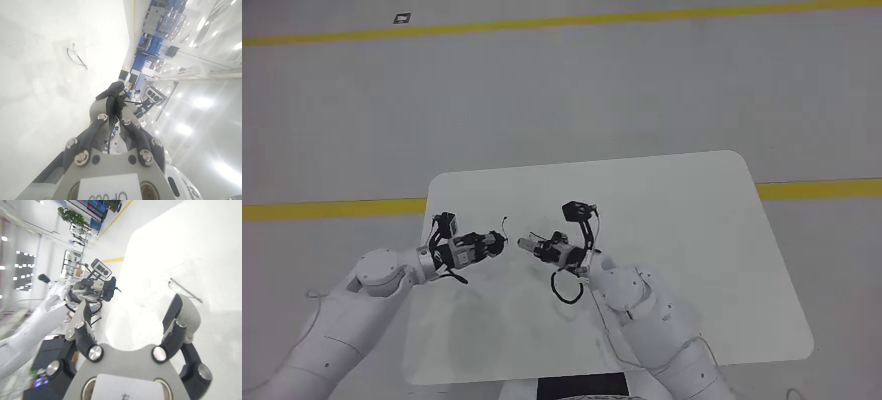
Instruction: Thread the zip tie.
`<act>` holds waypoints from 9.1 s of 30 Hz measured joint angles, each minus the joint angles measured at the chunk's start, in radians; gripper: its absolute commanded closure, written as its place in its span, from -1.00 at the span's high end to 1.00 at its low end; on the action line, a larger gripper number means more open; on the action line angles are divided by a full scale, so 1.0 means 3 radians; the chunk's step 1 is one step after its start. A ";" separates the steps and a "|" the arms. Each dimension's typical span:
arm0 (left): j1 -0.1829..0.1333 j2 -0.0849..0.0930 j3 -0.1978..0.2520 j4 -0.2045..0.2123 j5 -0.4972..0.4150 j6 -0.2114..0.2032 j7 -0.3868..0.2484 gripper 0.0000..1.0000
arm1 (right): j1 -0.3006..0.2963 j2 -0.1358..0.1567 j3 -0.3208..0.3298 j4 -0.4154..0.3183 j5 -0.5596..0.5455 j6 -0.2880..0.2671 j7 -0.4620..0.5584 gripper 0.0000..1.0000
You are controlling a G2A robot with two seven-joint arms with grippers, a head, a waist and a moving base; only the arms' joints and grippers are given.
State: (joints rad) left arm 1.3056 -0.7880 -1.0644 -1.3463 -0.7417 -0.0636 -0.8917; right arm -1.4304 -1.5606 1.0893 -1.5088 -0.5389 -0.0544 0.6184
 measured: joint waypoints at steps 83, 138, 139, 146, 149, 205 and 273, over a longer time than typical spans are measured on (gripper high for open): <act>-0.0088 -0.0250 0.0124 0.0490 -0.1006 -0.0403 -0.1059 -1.00 | 0.0654 -0.0101 -0.0156 0.1919 0.4364 0.0242 0.1298 -0.26; -0.0088 -0.0250 0.0124 0.0490 -0.1006 -0.0403 -0.1059 -1.00 | 0.0831 -0.0128 -0.0416 0.2110 0.4571 0.0009 0.1250 -1.00; -0.0088 -0.0250 0.0124 0.0490 -0.1006 -0.0403 -0.1059 -1.00 | 0.0830 -0.0127 -0.0416 0.2109 0.4568 0.0006 0.1245 -1.00; -0.0088 -0.0250 0.0124 0.0490 -0.1006 -0.0403 -0.1059 -1.00 | 0.0825 -0.0112 -0.0421 0.2091 0.4514 0.0002 0.1199 -1.00; -0.0088 -0.0250 0.0124 0.0490 -0.1006 -0.0403 -0.1059 -1.00 | 0.0819 -0.0104 -0.0416 0.2082 0.4496 -0.0002 0.1187 -1.00; -0.0088 -0.0250 0.0124 0.0490 -0.1006 -0.0403 -0.1059 -1.00 | 0.0592 0.0129 -0.0070 0.1788 0.4391 0.0078 0.0874 -1.00; -0.0021 -0.0182 -0.0112 0.0087 -0.0793 -0.0155 -0.1074 -1.00 | 0.0211 0.0474 0.0600 0.0809 0.3758 -0.0255 0.0672 1.00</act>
State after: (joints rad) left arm 1.2994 -0.8426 -1.0979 -1.3201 -0.9796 -0.1102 -1.2140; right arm -1.3672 -1.4185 1.2691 -1.2661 0.5884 -0.1309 0.8201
